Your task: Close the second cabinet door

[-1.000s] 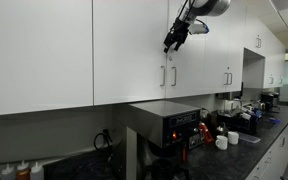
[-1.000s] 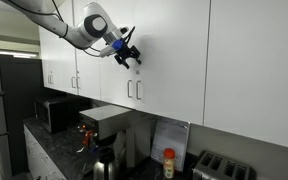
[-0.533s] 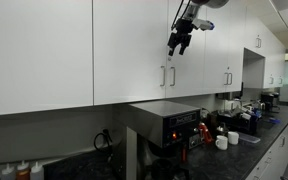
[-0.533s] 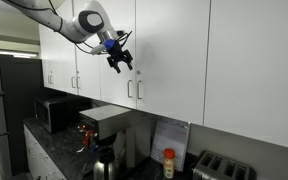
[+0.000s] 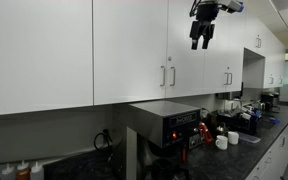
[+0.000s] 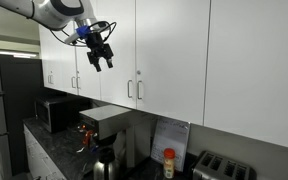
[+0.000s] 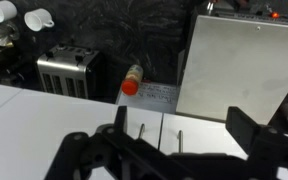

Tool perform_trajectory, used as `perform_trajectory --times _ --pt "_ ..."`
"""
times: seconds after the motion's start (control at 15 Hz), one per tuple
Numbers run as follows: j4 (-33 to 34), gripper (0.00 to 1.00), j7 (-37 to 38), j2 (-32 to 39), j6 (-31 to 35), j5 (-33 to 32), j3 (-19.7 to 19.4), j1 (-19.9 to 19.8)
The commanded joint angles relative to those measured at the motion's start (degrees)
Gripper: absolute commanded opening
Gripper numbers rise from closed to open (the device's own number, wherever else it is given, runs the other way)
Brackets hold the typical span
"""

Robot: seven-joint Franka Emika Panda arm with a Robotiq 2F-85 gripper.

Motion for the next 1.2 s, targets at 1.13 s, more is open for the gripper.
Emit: perform_trajectory --times 1.13 --pt "-21.2 1.0 3.1 -16.3 -2.6 8.9 -3.9 -0.9"
